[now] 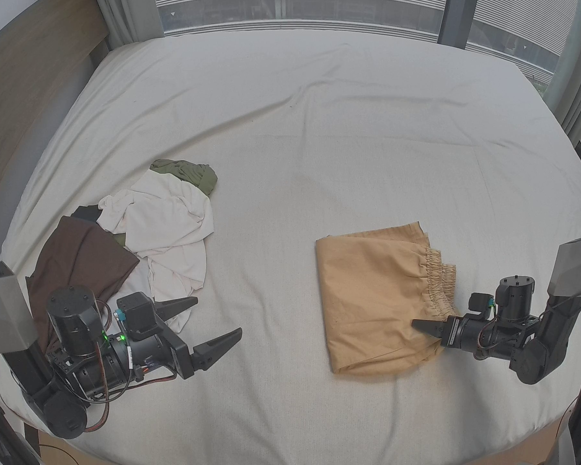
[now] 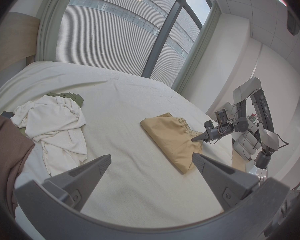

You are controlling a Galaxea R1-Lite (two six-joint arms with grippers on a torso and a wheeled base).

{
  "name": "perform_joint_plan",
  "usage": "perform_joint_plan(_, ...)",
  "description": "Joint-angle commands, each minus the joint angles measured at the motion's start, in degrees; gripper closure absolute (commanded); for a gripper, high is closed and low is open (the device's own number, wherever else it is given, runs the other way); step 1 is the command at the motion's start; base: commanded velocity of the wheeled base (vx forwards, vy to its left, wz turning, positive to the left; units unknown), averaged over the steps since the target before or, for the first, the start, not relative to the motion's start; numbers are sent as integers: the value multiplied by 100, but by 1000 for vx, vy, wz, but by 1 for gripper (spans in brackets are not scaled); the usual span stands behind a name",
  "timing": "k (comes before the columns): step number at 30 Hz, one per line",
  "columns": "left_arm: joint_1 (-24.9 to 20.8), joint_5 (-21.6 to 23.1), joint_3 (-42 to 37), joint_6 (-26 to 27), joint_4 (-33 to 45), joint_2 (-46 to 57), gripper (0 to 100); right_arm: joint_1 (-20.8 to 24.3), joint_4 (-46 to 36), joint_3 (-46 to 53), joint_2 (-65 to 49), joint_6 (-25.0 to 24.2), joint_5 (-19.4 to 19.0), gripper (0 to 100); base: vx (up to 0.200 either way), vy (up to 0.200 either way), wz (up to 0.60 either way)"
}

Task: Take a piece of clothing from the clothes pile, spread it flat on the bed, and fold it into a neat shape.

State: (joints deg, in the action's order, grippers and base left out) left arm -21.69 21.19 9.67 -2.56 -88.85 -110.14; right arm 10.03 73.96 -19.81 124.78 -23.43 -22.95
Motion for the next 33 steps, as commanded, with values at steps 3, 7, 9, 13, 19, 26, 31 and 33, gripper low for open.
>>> perform_joint_plan(3, 15, -1, 0, -148, -1, 2, 0, 201, 22, 39, -103, -127, -16, 100, 0, 0, 0)
perform_joint_plan(7, 33, 8, 0, -210, -1, 63, 0, 429, 286, 109, -499, -408, -42, 100, 0, 0, 0)
perform_joint_plan(9, 42, 8, 0, -210, -1, 89, 0, 561, 453, 109, -710, -593, -51, 100, 0, 0, 0)
perform_joint_plan(13, 42, 8, -17, -263, -1, 133, 0, 842, 532, -14, -1096, -935, -60, 100, 0, 0, 0)
perform_joint_plan(19, -2, 8, -26, -368, -1, 116, 0, 1159, 523, -410, -1360, -1217, -60, 100, 0, 0, 0)
perform_joint_plan(26, -2, 17, -26, -368, -1, 81, 0, 1335, 259, -805, -1606, -1243, -60, 100, 0, 0, 0)
perform_joint_plan(31, -108, 8, -26, -465, -1, 54, 0, 1528, -163, -1130, -1905, -1243, -60, 100, 0, 0, 0)
perform_joint_plan(33, -152, 8, -35, -517, -1, 54, 0, 1546, -251, -1236, -1993, -1243, -60, 100, 0, 0, 0)
